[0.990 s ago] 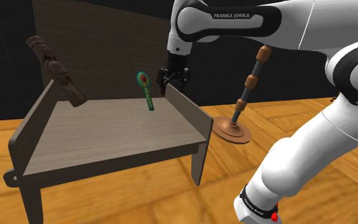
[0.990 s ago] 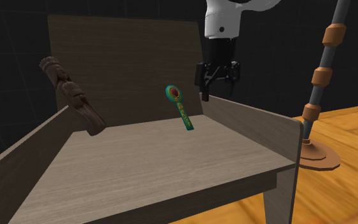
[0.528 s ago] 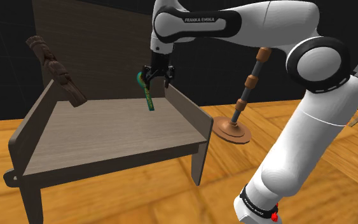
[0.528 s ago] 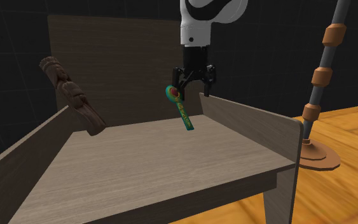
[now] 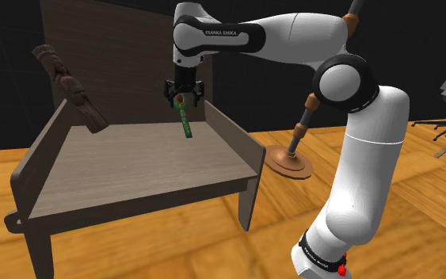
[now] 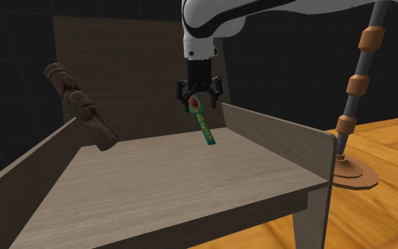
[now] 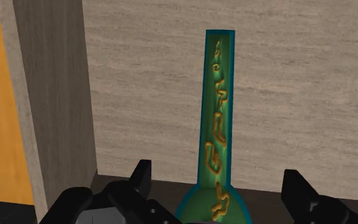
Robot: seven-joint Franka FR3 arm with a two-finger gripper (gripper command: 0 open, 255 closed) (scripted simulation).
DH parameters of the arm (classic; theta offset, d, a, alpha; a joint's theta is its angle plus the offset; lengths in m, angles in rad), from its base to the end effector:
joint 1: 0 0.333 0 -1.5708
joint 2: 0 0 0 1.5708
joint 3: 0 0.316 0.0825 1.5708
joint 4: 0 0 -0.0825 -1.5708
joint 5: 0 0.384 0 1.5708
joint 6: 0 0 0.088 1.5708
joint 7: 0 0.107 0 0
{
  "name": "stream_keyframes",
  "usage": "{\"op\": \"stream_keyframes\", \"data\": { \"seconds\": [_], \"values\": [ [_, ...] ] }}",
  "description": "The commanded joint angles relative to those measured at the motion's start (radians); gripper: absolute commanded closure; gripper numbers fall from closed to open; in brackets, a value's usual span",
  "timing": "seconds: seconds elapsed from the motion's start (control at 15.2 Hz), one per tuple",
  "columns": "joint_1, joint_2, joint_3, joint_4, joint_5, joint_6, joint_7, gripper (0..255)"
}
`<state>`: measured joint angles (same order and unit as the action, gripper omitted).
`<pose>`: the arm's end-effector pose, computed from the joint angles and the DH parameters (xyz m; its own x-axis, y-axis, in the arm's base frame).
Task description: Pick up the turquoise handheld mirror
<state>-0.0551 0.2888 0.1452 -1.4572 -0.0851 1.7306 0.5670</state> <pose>0.6465 0.0390 0.5201 0.8923 -0.4513 0.0123 -0.4514 -0.8913 0.0427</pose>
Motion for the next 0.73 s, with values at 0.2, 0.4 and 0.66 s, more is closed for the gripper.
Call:
{"op": "stream_keyframes", "data": {
  "seconds": [0.2, 0.4, 0.66],
  "values": [
    [-0.001, 0.006, -0.002, -0.055, -0.002, 0.061, 0.005, 0],
    [-0.002, 0.007, -0.002, -0.075, -0.003, 0.082, 0.006, 0],
    [-0.002, 0.006, -0.002, -0.076, -0.003, 0.083, 0.007, 255]
  ]
}}
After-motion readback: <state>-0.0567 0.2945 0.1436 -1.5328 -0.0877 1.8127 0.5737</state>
